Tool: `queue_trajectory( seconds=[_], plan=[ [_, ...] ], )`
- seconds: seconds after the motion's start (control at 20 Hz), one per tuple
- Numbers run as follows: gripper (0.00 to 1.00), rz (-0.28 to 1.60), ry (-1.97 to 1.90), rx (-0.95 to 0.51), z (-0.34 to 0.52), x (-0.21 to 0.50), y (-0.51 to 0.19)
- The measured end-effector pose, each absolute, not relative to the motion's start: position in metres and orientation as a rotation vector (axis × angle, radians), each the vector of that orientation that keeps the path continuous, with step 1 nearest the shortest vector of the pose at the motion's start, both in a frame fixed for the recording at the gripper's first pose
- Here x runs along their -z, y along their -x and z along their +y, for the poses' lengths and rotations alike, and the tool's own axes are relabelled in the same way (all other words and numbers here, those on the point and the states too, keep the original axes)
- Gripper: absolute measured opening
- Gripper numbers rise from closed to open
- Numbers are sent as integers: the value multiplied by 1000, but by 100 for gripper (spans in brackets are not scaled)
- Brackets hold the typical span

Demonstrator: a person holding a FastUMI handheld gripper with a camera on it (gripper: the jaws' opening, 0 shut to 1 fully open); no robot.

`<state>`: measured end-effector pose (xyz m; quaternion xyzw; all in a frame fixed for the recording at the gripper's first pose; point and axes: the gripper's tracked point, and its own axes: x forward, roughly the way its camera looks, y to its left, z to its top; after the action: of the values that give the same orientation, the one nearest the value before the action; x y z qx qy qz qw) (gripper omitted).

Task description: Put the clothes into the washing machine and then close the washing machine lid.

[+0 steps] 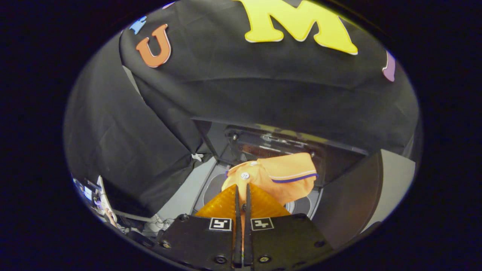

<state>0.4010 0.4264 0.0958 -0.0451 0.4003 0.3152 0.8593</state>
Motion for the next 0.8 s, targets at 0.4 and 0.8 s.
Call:
queue_trajectory(
  seconds=[0.4,0.8],
  plan=[
    [6,921,127,-626,434,-25,-395],
    [6,962,129,-572,436,33,-400]
  ],
)
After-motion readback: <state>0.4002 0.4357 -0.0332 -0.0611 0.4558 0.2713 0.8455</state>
